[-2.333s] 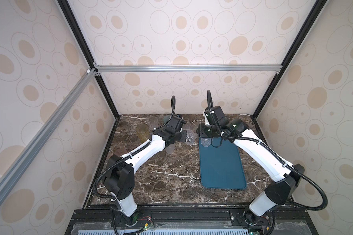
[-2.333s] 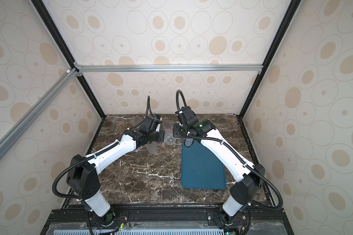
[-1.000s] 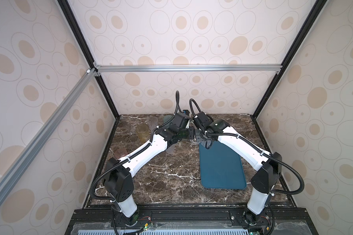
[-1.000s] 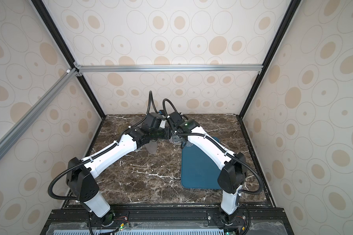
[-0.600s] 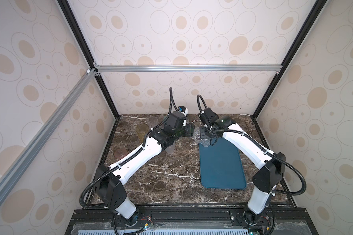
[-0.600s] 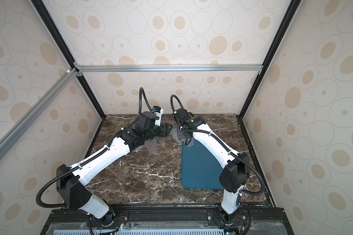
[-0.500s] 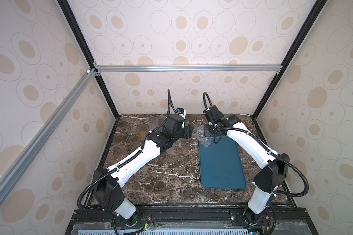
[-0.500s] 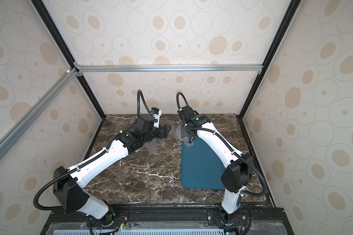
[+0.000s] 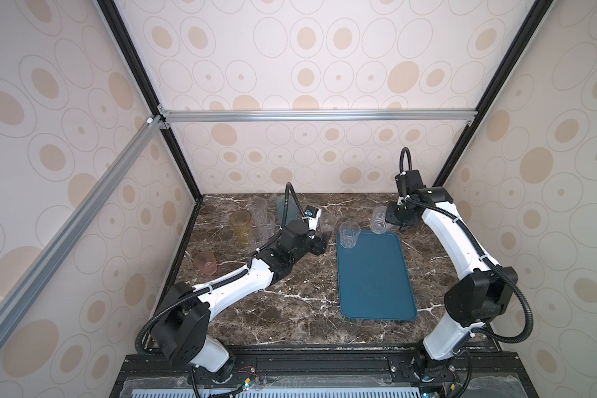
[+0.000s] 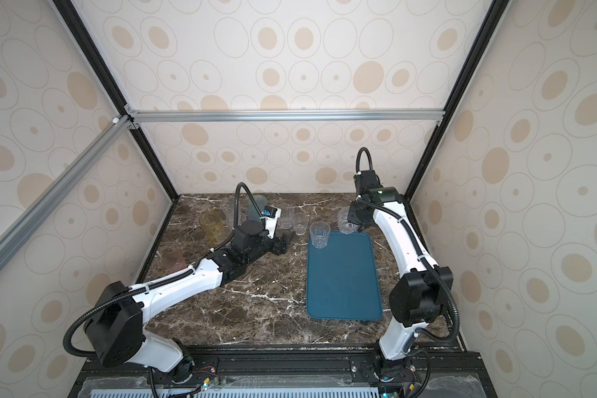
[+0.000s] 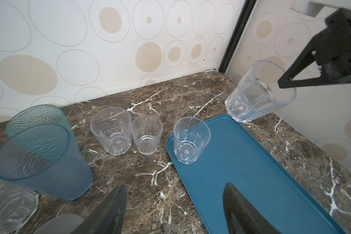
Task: Place the glasses into the tray
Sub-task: Place the glass on the tray.
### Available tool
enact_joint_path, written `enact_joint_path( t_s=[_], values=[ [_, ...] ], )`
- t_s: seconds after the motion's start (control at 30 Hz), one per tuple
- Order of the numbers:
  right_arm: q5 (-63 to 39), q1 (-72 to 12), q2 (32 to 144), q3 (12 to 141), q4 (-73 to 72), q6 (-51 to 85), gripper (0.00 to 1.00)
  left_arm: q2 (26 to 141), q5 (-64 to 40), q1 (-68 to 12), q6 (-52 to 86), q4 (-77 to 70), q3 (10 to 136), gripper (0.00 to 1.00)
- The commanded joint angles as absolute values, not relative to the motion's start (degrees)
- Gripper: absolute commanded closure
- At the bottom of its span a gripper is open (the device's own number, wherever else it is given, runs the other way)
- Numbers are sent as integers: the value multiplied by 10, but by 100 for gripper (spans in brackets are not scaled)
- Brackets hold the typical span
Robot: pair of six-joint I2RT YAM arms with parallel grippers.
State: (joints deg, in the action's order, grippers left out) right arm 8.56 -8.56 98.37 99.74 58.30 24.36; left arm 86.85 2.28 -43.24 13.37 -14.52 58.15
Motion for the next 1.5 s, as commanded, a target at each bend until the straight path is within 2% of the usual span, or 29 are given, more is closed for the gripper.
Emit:
enact_joint_path(
  t_s=[0.0, 0.67, 1.37, 1.47],
  values=[
    [63, -76, 998, 985, 596, 239, 100, 890, 12, -447, 77, -201, 578, 24],
    [33, -75, 1145, 996, 566, 224, 100, 970, 30, -463, 39, -142, 599, 23],
    [43, -78, 1212, 1066, 582, 202, 100, 971, 45, -463, 33, -120, 612, 23],
    [41, -82, 1209, 1064, 580, 203, 97, 970, 48, -463, 33, -119, 612, 23]
  ],
)
